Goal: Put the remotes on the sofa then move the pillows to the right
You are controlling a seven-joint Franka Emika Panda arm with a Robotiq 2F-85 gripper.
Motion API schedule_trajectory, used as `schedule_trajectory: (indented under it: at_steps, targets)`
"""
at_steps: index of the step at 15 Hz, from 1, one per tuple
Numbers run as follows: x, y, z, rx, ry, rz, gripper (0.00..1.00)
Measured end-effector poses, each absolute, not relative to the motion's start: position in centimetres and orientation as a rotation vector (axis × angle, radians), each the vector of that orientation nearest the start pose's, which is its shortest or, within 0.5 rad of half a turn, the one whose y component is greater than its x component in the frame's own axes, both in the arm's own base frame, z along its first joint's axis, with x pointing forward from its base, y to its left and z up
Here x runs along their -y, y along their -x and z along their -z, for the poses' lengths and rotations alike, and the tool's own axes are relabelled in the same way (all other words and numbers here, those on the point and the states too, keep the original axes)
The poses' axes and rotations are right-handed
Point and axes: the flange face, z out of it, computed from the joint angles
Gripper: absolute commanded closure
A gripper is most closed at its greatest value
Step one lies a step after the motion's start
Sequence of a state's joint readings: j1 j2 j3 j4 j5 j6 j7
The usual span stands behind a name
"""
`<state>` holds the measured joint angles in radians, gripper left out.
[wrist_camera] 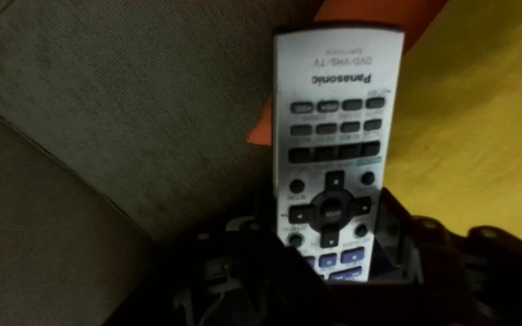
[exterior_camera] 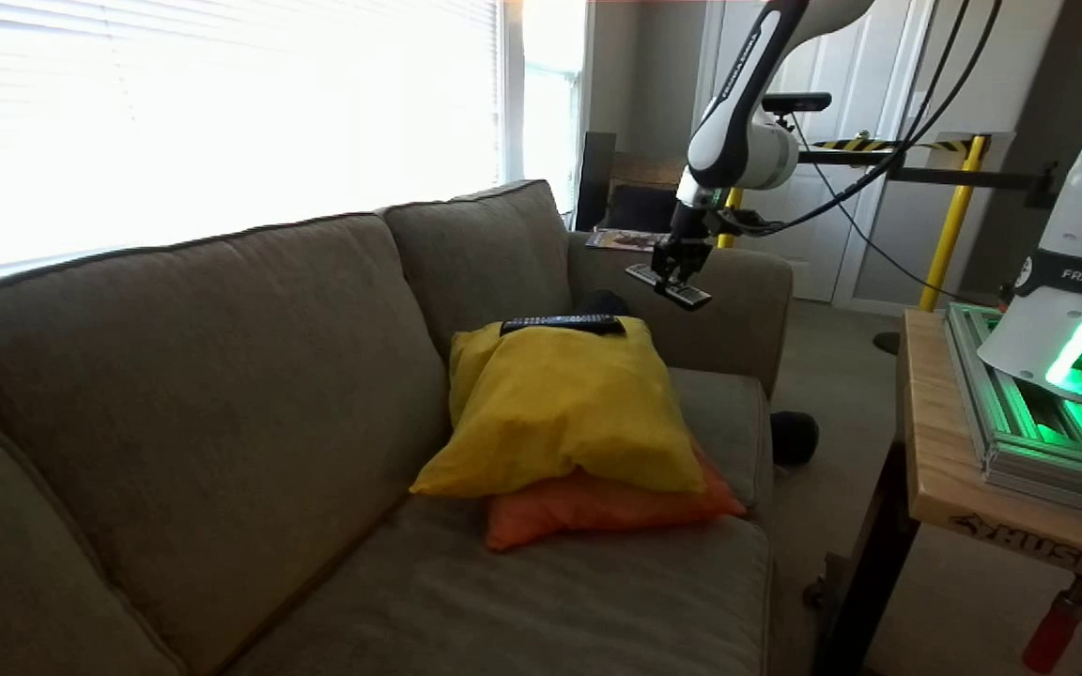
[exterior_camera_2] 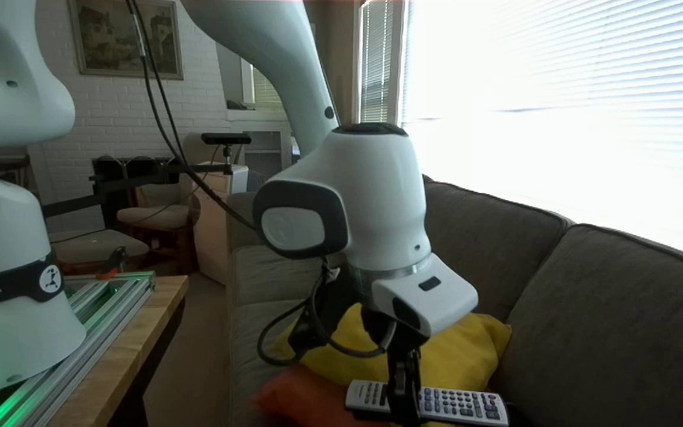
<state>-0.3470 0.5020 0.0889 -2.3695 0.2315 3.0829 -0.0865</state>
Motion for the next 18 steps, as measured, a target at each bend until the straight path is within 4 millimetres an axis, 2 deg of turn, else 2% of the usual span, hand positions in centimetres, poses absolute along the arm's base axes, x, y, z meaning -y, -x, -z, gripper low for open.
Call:
schedule_trajectory:
  at_steps: [5,9,11,14,18]
  targets:
    - [17.4,-50.5,-12.0,-0.712,2.989,0.351,0.69]
    - [21.2,-50.4,-10.2,-0.806,3.004,0.342,0.69]
    - [22.4,-50.4,-9.0,-0.842,3.006,0.327,0.69]
    - [22.9,-50.8,-6.8,-0.892,2.988,0.303,0.69]
    - [22.6,-51.9,-4.4,-0.921,2.966,0.291,0.69]
